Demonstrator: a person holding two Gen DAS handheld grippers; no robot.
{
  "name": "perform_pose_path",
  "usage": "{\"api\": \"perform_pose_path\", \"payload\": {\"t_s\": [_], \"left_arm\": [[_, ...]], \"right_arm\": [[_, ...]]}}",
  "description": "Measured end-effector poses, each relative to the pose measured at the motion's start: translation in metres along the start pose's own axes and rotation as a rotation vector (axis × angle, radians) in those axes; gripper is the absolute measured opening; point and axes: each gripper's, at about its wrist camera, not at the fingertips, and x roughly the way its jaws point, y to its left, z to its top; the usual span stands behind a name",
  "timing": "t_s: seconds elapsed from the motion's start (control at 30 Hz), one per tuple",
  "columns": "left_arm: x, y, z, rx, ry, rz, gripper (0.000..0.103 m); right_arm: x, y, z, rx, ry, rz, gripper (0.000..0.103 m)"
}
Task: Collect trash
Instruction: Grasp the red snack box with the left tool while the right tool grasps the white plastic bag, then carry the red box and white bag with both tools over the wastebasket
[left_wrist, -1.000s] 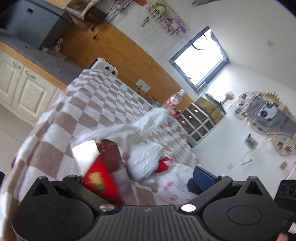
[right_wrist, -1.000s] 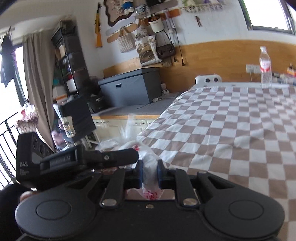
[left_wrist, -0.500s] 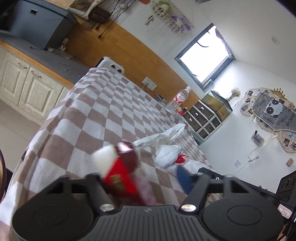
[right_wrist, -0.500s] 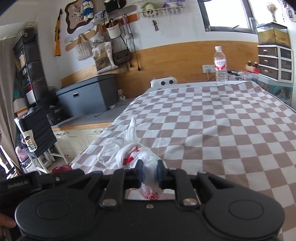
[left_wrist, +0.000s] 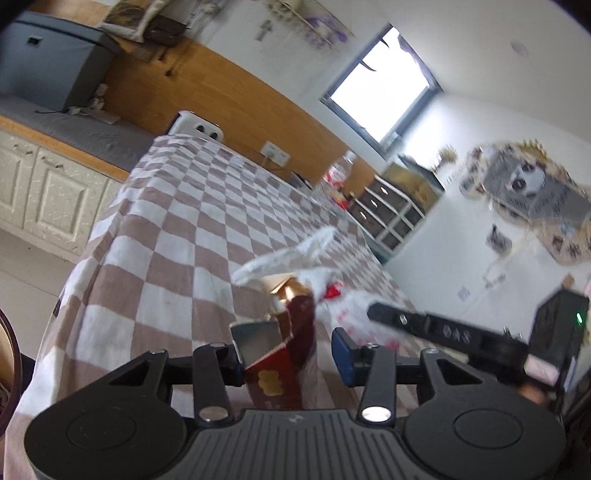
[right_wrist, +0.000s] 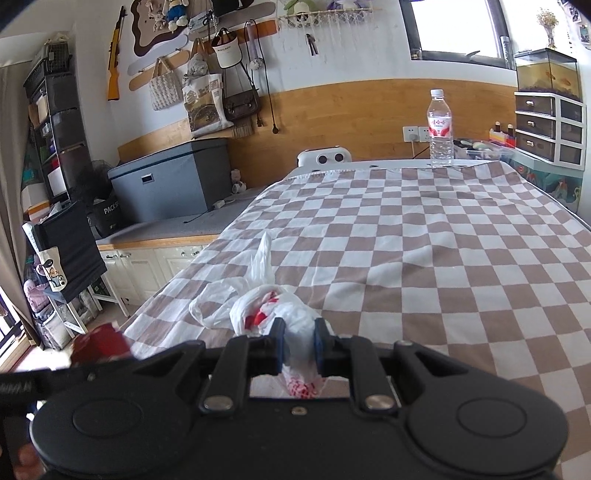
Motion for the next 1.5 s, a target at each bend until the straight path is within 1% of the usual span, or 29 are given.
{"api": "perform_pose_path", "payload": {"t_s": [0.07,0.1,0.13,0.17,0.43,0.57,0.73,0.9,1.07,1.17,1.27,1.5], "left_arm": [[-0.002,-0.003,-0.003,0.028,0.015,0.007,0.044],[-0.004,-0.004,-0.004,0.037,0.021,0.007,0.041],[-0.004,-0.004,-0.005,0.043,0.025,0.007,0.037],[-0.005,-0.005,-0.005,0.05,0.028,0.012,0.027],[-0.023,0.0,0.001,0.078,-0.008,0.048,0.026],[-0.037,0.008,0.01,0.082,-0.031,0.088,0.026],[-0.054,0.016,0.022,0.094,-0.04,0.121,0.026],[-0.073,0.018,0.034,0.137,-0.05,0.138,0.026],[-0.09,0.019,0.041,0.2,-0.069,0.182,0.026],[-0.1,0.021,0.041,0.242,-0.071,0.211,0.026],[-0.11,0.024,0.04,0.262,-0.072,0.217,0.026],[-0.139,0.032,0.036,0.319,-0.079,0.248,0.026]], "right_arm": [[0.0,0.0,0.0,0.0,0.0,0.0,0.017],[0.0,0.0,0.0,-0.002,0.0,-0.001,0.016],[0.0,0.001,0.0,-0.004,0.001,-0.002,0.016],[0.0,0.001,0.0,-0.006,0.002,-0.004,0.017],[-0.001,0.008,-0.001,-0.019,-0.006,-0.023,0.016],[0.002,0.014,-0.004,-0.019,-0.005,-0.056,0.016],[0.0,0.026,-0.01,0.021,-0.04,-0.082,0.016],[-0.007,0.049,-0.016,0.024,-0.079,-0.131,0.016],[-0.028,0.072,-0.028,0.054,-0.132,-0.165,0.016],[-0.041,0.087,-0.038,0.083,-0.155,-0.174,0.016],[-0.052,0.103,-0.046,0.096,-0.168,-0.169,0.016],[-0.077,0.145,-0.054,0.068,-0.2,-0.17,0.016]]}}
